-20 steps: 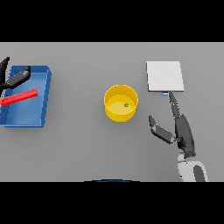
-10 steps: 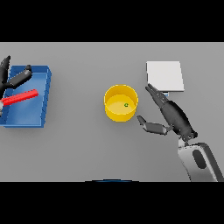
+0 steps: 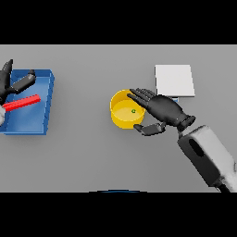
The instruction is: Pick up the red beaker and tilt it to pour out 1 green nut into yellow bowl. Pick up the yellow bowl and place it on the metallic measuring scale.
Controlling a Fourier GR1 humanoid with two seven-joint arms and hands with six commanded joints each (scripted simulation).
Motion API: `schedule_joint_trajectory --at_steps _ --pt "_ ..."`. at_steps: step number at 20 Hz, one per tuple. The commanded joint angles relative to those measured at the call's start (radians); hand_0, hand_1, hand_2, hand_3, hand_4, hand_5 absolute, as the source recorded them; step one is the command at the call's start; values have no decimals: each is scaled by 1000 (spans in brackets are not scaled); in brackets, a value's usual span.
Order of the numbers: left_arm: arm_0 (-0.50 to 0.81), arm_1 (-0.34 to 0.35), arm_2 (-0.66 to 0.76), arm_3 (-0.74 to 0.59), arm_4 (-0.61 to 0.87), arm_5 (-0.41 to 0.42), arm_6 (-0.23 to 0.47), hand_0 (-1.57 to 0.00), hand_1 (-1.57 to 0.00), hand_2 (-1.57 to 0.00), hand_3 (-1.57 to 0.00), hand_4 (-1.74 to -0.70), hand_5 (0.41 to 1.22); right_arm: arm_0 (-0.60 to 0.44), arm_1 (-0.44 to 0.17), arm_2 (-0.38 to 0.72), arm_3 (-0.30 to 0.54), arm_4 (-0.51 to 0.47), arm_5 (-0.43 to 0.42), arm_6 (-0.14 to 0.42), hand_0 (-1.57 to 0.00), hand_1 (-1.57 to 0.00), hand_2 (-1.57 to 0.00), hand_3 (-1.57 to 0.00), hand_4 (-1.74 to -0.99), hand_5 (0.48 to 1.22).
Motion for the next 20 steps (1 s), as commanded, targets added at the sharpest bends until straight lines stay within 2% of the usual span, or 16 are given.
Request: schedule_joint_trajectory --at_steps 1,3,10,12,15,16,20 --pt "-1 -4 -1 1 0 2 -1 0 1 1 1 -799 721 -21 -5 11 15 2 19 -16 1 1 1 1 -1274 662" --pt "0 1 1 14 -2 -7 -18 1 1 1 1 -797 718 -57 -18 38 57 21 49 -44 1 1 1 1 -1277 677" --pt "10 8 5 5 5 -9 -30 1 1 1 1 -795 729 -149 14 107 191 46 106 -102 1 1 1 1 -1243 682" --pt "8 10 3 1 3 -10 -30 1 1 1 1 -796 733 -174 32 123 219 54 127 -82 1 1 1 1 -1260 679" --pt "4 10 8 14 4 -12 -31 1 1 1 1 -798 735 -198 29 141 262 65 149 -94 1 1 1 1 -1288 671" --pt "0 13 7 13 3 -14 -23 1 1 1 1 -798 735 -211 42 149 286 75 146 -81 1 1 1 1 -1295 671" --pt "9 21 9 4 7 -15 -25 1 1 1 1 -797 735 -227 39 174 304 87 175 -96 1 1 1 1 -1307 690"
